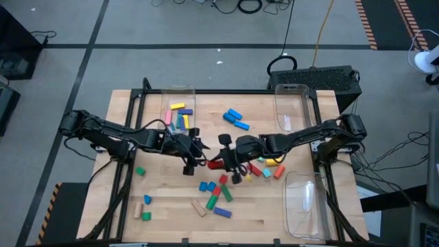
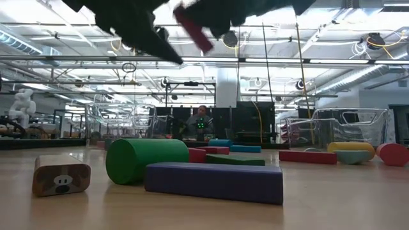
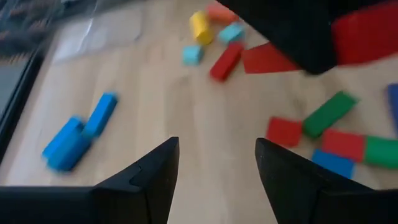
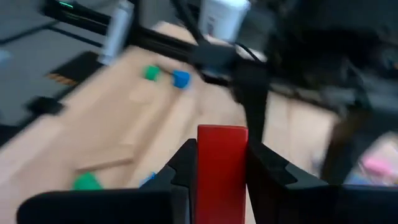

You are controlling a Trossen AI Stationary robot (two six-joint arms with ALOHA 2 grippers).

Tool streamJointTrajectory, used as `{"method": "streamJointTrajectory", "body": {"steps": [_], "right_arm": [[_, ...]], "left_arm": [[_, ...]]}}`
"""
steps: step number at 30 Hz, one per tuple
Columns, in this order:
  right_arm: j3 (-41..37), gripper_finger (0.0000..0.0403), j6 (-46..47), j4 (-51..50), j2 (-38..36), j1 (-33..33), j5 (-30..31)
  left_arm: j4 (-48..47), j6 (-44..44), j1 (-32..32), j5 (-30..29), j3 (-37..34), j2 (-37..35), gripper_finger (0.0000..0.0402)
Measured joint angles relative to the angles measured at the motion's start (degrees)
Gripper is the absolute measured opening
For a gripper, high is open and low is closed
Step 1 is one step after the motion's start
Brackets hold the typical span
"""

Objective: Sort blocks by size
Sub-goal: Put the red rectangle block into the top left transparent bin

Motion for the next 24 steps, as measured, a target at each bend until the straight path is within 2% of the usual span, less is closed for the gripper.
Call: {"method": "streamJointTrajectory", "body": {"steps": [5, 7, 14, 19, 24], "right_arm": [[0.0, 0.0076, -3.7, 3.8, -3.2, -0.5, -9.2], [0.0, 0.0076, -5.1, 4.8, -4.1, -0.8, -11.1], [0.0, 0.0076, -11.1, 6.9, -4.8, -1.2, -10.7], [0.0, 0.0076, -11.6, 4.1, -4.8, -1.3, -11.4], [0.0, 0.0076, -13.4, 2.4, -4.8, -1.5, -12.9]], "left_arm": [[9.4, 5.8, 0.0, 6.7, 0.0, 0.6, 0.0214], [13.1, 7.5, 0.1, 8.5, 0.0, 1.4, 0.0214], [25.3, 7.6, 0.2, 10.3, 0.0, 7.4, 0.0214], [26.8, 8.0, 0.2, 10.8, 0.0, 9.0, 0.0214], [28.9, 8.3, 0.2, 16.9, 0.0, 9.0, 0.0214]]}}
